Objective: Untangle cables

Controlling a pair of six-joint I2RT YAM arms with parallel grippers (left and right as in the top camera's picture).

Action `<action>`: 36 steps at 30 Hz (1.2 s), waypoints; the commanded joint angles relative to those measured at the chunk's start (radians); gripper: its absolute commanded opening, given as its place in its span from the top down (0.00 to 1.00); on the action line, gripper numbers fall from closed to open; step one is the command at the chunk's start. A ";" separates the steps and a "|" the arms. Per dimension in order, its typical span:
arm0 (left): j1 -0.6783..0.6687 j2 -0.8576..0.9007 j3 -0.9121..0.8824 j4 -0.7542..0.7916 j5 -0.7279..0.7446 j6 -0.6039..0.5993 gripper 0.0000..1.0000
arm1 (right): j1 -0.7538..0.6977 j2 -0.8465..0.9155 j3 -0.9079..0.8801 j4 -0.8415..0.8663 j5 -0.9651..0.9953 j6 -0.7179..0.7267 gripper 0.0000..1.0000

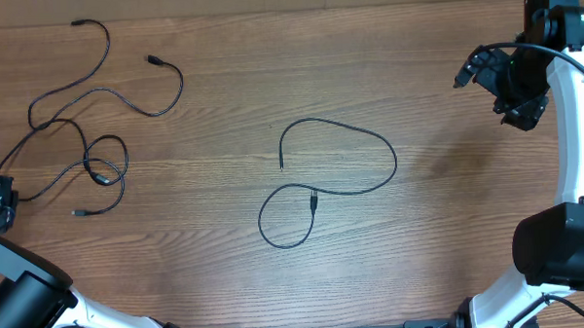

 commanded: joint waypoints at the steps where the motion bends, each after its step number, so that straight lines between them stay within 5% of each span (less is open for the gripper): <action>1: -0.003 0.000 0.011 0.031 0.213 0.016 0.88 | -0.002 -0.014 0.000 0.002 0.006 0.004 0.00; 2: -0.004 -0.001 0.011 0.043 0.285 0.012 0.77 | -0.002 -0.014 0.000 0.002 0.006 0.004 0.00; 4: -0.009 -0.001 0.011 0.057 0.370 0.013 0.35 | -0.002 -0.014 0.000 0.002 0.006 0.004 0.00; 5: -0.014 -0.001 0.011 0.055 0.375 0.013 0.23 | -0.002 -0.014 0.000 0.002 0.006 0.004 0.00; 8: -0.032 -0.001 0.011 0.024 0.365 0.029 0.05 | -0.002 -0.014 0.000 0.002 0.006 0.004 0.00; 17: -0.114 -0.005 0.011 -0.089 0.418 0.100 0.01 | -0.002 -0.014 0.000 0.002 0.006 0.004 0.00; 24: -0.318 -0.005 0.011 -0.139 0.414 0.245 0.03 | -0.002 -0.014 0.000 0.002 0.006 0.004 0.00; 36: -0.934 -0.004 0.011 -0.053 -0.019 0.275 0.00 | -0.002 -0.014 0.000 0.002 0.006 0.004 0.00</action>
